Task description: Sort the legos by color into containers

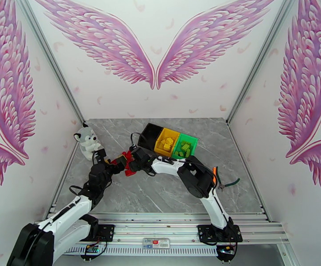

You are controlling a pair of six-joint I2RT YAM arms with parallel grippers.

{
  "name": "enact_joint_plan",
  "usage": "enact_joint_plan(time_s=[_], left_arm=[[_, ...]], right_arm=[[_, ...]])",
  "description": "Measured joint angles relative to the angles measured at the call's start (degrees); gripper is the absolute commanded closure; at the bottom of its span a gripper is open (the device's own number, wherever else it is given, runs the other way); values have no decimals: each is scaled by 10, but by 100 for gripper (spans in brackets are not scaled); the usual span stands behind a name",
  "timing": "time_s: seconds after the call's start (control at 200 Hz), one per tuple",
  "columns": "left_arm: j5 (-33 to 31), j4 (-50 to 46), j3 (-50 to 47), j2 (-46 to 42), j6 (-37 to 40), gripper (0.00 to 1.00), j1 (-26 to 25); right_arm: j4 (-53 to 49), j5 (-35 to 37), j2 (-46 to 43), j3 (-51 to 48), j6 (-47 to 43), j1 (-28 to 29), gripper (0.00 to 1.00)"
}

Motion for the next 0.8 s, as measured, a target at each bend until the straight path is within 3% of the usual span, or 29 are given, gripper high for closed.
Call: enact_joint_plan(time_s=[0.39, 0.8], left_arm=[[42, 30, 38, 97, -3, 1, 0], [92, 85, 107, 218, -17, 1, -14]], right_arm=[[13, -3, -15, -23, 14, -14, 64], [17, 14, -125, -146, 39, -28, 69]])
